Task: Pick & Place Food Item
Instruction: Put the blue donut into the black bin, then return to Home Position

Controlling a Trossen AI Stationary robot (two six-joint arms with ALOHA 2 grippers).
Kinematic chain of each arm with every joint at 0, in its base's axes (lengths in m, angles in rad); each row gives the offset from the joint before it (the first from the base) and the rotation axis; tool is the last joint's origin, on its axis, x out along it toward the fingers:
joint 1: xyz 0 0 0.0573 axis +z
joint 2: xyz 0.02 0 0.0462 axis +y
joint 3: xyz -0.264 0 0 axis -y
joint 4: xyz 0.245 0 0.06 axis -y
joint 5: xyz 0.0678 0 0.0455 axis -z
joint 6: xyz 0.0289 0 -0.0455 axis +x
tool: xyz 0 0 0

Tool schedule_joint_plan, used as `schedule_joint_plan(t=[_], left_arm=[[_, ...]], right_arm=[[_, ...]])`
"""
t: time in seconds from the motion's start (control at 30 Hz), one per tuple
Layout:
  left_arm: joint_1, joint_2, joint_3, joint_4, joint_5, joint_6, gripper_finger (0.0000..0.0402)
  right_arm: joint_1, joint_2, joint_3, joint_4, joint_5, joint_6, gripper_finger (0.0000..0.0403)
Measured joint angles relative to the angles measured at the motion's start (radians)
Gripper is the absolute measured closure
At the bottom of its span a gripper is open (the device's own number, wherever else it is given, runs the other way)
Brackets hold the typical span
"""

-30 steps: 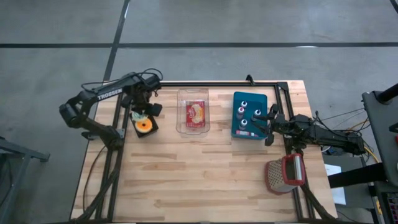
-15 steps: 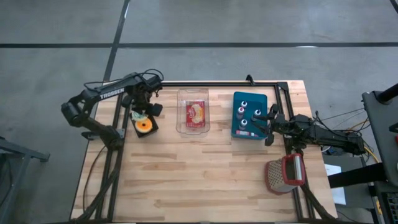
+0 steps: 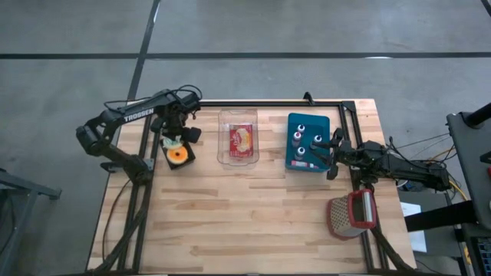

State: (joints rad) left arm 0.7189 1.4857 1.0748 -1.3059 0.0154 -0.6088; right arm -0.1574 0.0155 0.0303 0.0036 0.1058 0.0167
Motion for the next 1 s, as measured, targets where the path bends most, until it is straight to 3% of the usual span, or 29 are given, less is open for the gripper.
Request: schedule_joint_plan(t=[0.27,0.67,1.0], left_arm=[[0.000,0.000,0.000,0.000,-0.001,0.010,0.0204],[0.001,0.000,0.034,-0.011,-0.001,0.056,0.0202],[0.001,-0.015,0.149,-0.035,-0.084,0.059,0.0202]], right_arm=[[0.000,0.000,0.000,0.000,0.000,-0.001,0.0262],[0.000,0.000,0.000,0.000,0.000,0.001,0.0262],[0.000,0.000,0.000,0.000,0.000,0.001,0.0262]])
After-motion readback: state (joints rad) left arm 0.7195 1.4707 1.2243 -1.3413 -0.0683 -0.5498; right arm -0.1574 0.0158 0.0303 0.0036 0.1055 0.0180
